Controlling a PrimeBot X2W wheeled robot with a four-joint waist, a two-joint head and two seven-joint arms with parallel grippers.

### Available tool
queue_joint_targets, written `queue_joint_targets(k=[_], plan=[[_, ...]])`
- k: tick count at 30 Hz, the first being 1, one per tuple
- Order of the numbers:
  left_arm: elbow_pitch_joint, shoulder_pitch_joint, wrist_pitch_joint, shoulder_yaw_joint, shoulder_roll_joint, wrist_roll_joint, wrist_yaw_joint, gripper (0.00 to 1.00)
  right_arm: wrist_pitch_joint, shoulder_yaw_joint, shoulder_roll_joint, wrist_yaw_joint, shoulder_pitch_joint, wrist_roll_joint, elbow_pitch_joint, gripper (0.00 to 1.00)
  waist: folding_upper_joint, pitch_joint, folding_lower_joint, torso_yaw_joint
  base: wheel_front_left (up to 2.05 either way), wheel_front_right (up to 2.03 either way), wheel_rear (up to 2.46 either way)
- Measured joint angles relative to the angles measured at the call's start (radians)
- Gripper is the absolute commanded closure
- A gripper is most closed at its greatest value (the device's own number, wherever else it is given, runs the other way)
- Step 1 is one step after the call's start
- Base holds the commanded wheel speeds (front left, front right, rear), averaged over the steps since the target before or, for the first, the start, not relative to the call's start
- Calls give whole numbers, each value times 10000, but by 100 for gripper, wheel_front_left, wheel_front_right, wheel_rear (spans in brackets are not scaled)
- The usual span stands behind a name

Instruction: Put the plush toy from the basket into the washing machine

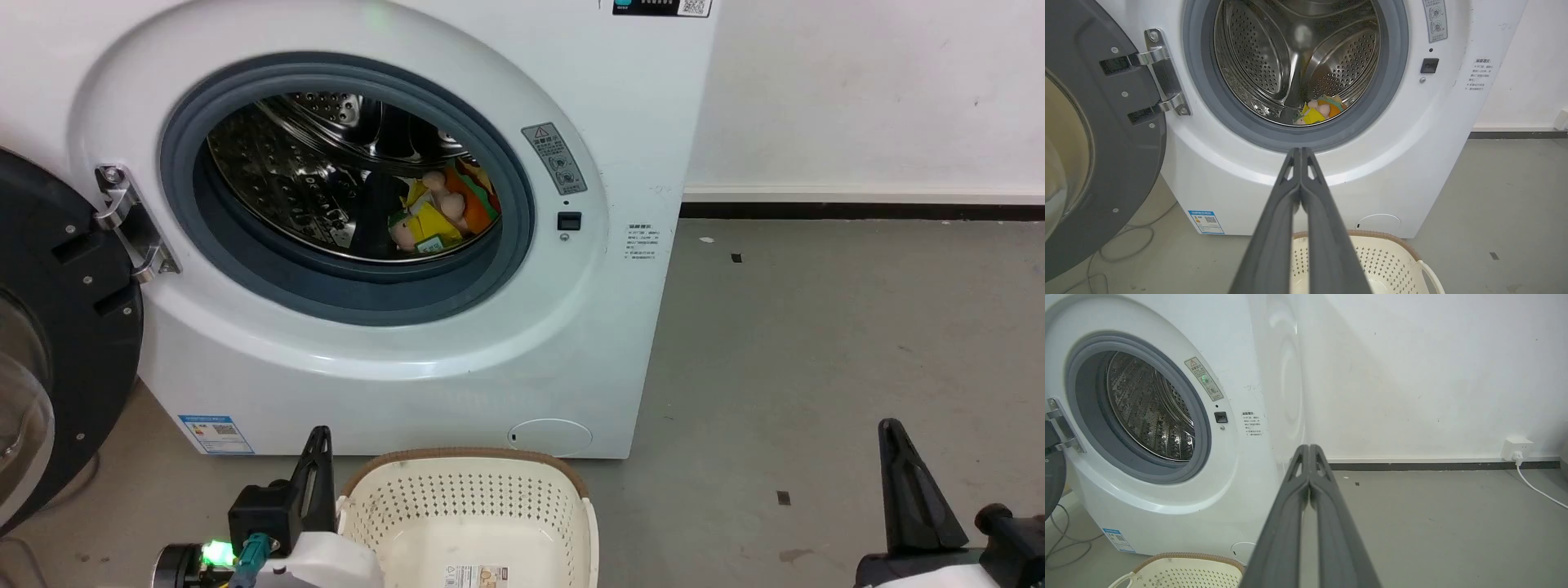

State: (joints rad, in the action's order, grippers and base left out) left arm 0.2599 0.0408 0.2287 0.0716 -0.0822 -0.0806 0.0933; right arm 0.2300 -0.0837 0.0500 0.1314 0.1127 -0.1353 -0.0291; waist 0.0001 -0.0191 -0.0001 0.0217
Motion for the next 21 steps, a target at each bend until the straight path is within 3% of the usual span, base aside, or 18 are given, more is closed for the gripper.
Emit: queue_joint_targets(k=[21], plan=[[-470, -3, -435, -153, 56, 176, -171, 100, -430, 169, 0, 0, -152, 276, 35, 100, 0, 36, 1, -41, 0, 0, 0]])
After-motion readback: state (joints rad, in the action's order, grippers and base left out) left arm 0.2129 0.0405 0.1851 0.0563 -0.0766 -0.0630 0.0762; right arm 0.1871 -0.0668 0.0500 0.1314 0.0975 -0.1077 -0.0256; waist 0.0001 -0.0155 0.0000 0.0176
